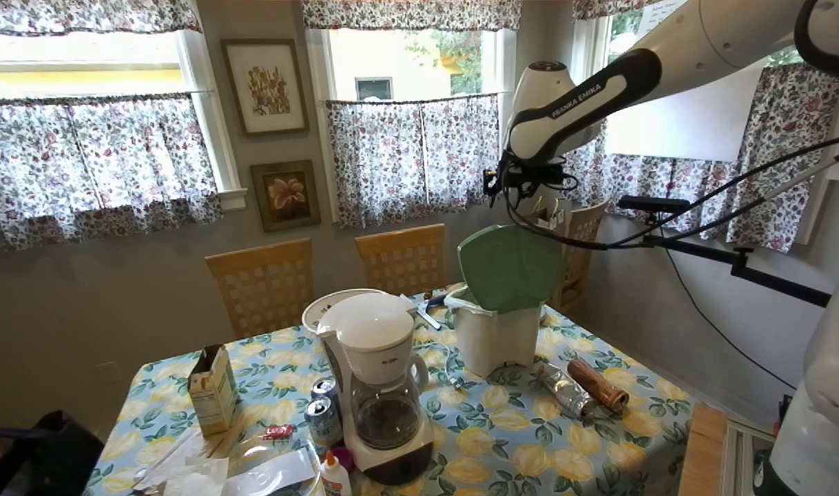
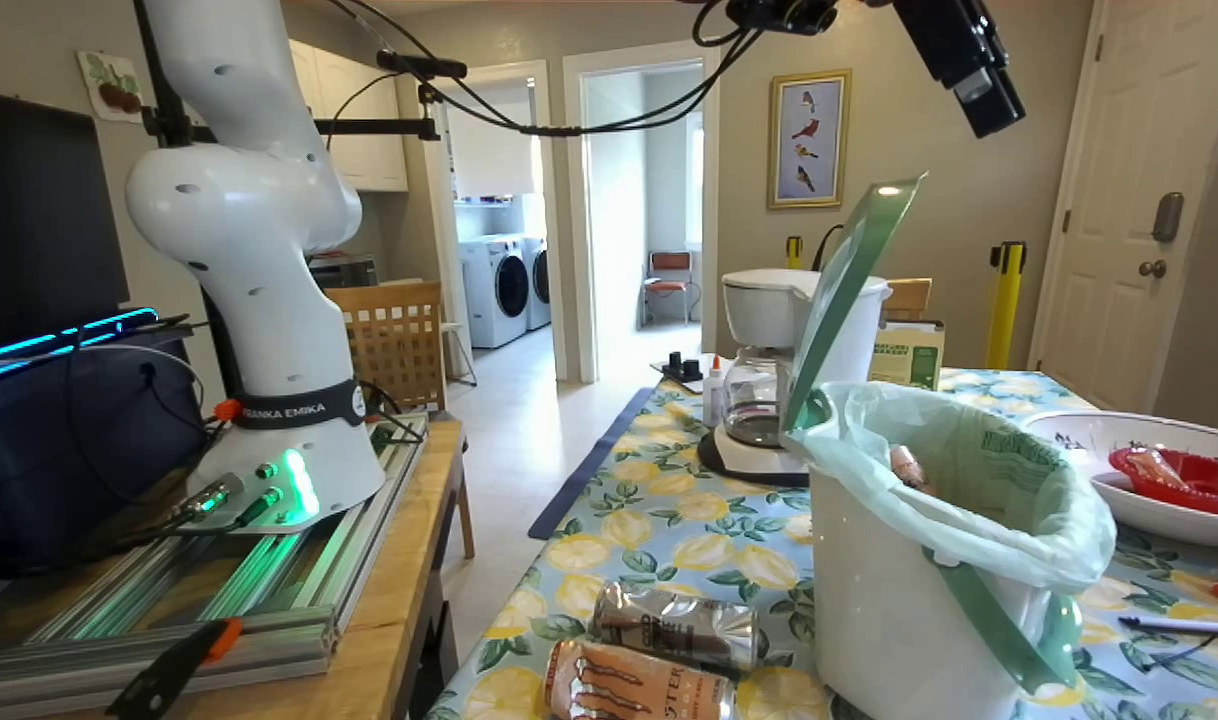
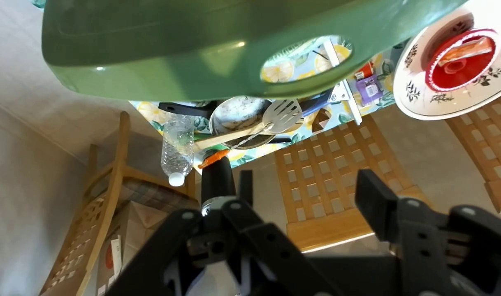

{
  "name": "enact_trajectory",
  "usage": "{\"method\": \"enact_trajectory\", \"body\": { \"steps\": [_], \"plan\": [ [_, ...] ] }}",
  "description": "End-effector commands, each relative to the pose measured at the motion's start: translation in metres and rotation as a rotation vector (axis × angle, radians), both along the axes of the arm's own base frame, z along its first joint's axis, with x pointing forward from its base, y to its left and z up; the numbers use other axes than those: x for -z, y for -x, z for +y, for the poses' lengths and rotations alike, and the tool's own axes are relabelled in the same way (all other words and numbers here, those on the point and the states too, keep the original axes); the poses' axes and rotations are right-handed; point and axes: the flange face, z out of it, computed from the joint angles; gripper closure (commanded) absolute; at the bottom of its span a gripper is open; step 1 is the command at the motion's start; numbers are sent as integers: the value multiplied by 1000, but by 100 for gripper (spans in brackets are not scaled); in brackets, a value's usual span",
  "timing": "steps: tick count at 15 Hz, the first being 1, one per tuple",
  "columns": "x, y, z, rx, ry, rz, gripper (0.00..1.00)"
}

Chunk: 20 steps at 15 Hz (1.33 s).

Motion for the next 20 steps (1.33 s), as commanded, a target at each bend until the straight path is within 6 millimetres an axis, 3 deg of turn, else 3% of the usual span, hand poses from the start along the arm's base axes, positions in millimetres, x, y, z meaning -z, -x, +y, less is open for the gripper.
{"method": "enact_trajectory", "body": {
  "steps": [1, 7, 13, 20],
  "plan": [
    [-10, -6, 8, 17, -11, -12, 3],
    [-28, 6, 42, -43, -70, 18, 0],
    [-24, 26, 70, -95, -205, 163, 0],
    [7, 38, 61, -105, -234, 253, 0]
  ]
}}
